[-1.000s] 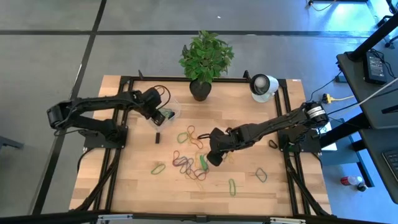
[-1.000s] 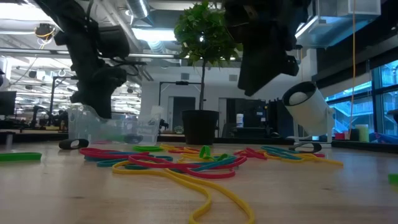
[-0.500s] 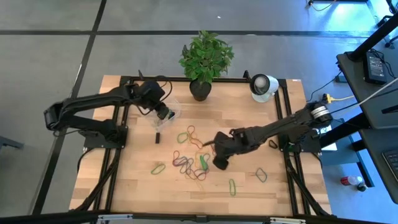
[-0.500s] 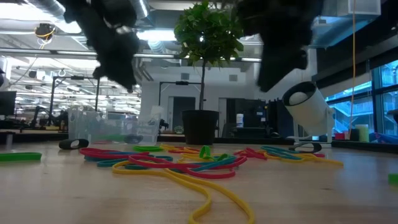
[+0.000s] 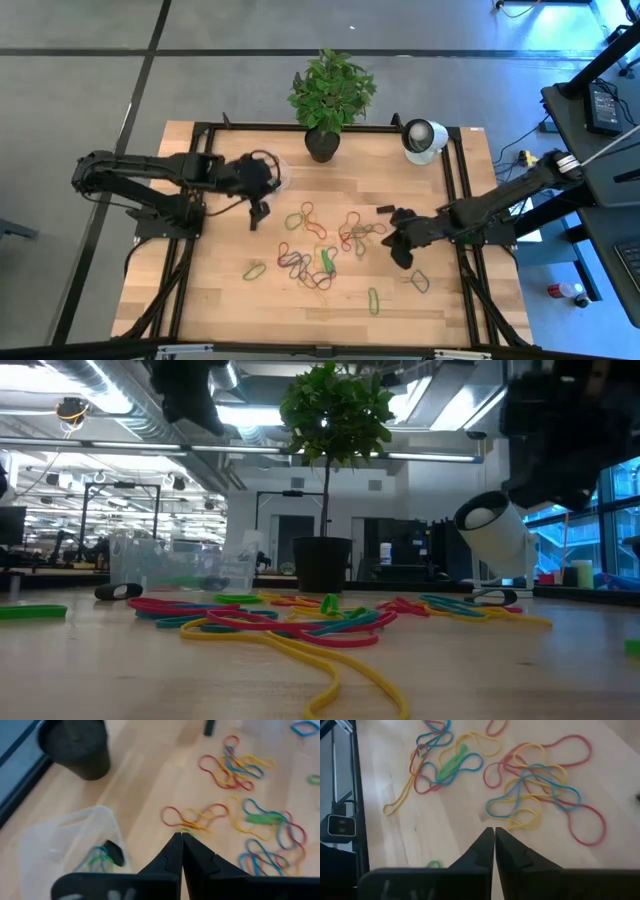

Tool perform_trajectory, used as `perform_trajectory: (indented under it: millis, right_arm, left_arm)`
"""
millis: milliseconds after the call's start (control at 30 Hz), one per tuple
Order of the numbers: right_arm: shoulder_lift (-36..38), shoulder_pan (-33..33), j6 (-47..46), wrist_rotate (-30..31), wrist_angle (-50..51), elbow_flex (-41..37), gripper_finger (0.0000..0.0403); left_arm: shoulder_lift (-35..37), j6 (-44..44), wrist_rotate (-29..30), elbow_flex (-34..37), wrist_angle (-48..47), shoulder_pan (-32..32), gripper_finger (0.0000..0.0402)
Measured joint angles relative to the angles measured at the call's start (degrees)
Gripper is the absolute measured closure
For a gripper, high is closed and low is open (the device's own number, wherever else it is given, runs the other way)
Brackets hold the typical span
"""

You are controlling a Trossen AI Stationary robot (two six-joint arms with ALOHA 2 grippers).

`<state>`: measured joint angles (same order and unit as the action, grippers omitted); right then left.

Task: Pick and place rubber bands into bin
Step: Put the black rubber band into the transparent bin

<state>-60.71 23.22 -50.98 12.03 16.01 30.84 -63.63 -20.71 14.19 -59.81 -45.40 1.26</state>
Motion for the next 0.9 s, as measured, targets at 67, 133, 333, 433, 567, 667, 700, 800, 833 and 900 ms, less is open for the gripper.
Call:
perform_trajectory:
  millis: [67,133,333,433,567,667,700,800,833,900]
  right_arm:
    - [2.6,-0.3,0.0,0.1,-0.1,-1.6,0.0382]
    - [4.1,-0.8,0.4,0.1,-0.2,-2.8,0.0382]
    - [4.5,-2.4,1.8,0.1,-0.2,-3.4,0.0382]
    - [4.5,-2.8,2.0,0.1,-0.4,-3.4,0.0382]
    - [4.5,-3.0,3.6,1.4,-0.3,-3.4,0.0382]
    - [4.5,-3.0,5.0,3.1,-0.3,-3.4,0.0382]
    - [4.5,-3.0,5.0,3.5,-0.3,-3.4,0.0382]
    - [4.5,-3.0,6.0,4.0,-0.3,-3.4,0.0382]
    - [4.5,-3.0,6.6,4.0,-0.3,-3.4,0.0382]
    - [4.5,-3.0,7.9,4.0,-0.3,-3.4,0.0382]
  left_arm:
    - [-0.3,-2.5,2.1,-0.1,-0.9,3.7,0.0399]
    - [-1.1,-5.2,3.6,-0.1,-1.9,7.0,0.0400]
    - [-5.0,-19.0,6.7,-0.1,-6.7,13.2,0.0398]
    - [-8.1,-29.9,6.8,-0.1,-10.4,14.8,0.0398]
    - [-12.0,-42.6,7.2,-0.1,-15.0,16.4,0.0398]
    - [-14.1,-49.7,7.3,-0.1,-16.5,18.0,0.0397]
    - [-14.6,-52.1,7.3,-0.1,-16.5,18.7,0.0397]
    - [-15.7,-59.2,9.4,-0.1,-16.5,21.8,0.0397]
    - [-16.1,-61.7,10.8,-0.1,-16.5,23.2,0.0397]
    - [-17.0,-66.9,13.9,-0.1,-16.5,25.9,0.0397]
